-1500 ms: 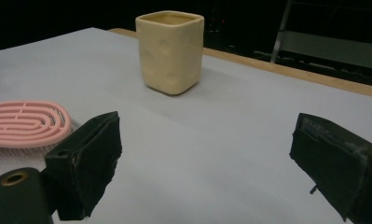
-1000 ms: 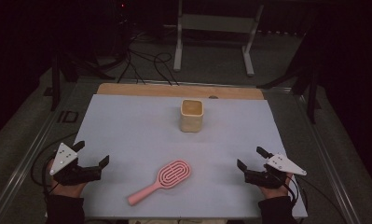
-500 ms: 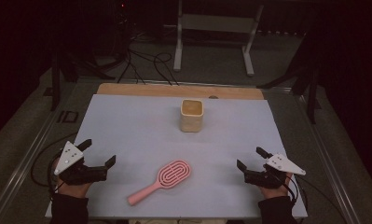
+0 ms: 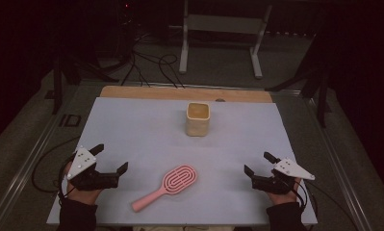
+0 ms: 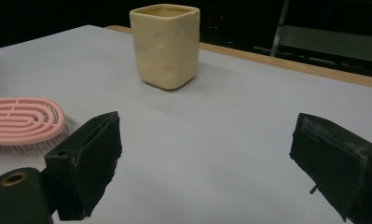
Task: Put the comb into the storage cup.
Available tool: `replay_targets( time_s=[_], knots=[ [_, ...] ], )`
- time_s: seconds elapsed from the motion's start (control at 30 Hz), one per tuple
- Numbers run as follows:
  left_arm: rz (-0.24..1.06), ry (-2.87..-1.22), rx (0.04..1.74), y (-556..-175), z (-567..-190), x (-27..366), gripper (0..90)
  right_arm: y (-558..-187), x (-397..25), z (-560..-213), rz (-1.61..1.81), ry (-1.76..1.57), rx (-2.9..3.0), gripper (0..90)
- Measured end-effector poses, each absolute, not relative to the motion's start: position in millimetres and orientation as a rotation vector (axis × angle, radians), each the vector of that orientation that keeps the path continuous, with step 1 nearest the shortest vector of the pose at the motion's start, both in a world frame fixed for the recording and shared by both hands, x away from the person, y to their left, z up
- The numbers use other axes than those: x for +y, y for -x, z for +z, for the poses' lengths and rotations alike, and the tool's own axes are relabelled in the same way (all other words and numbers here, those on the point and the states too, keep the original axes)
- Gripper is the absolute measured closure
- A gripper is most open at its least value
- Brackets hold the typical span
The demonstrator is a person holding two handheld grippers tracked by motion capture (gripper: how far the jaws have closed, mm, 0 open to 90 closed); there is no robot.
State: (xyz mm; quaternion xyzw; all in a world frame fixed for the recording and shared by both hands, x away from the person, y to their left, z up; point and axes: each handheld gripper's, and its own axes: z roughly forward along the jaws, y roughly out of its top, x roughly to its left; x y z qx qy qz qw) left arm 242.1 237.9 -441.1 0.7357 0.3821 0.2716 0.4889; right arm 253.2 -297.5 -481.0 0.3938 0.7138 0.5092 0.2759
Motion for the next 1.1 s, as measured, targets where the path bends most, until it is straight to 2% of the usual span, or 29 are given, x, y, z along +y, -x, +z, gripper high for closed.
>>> replay_targets(
  time_s=[1.1],
  knots=[
    [0.555, -1.88, 0.857, -243, -447, 196, 0.7, -254, -298, -482, 1.365, -1.066, 1.935, 8.7]
  ],
)
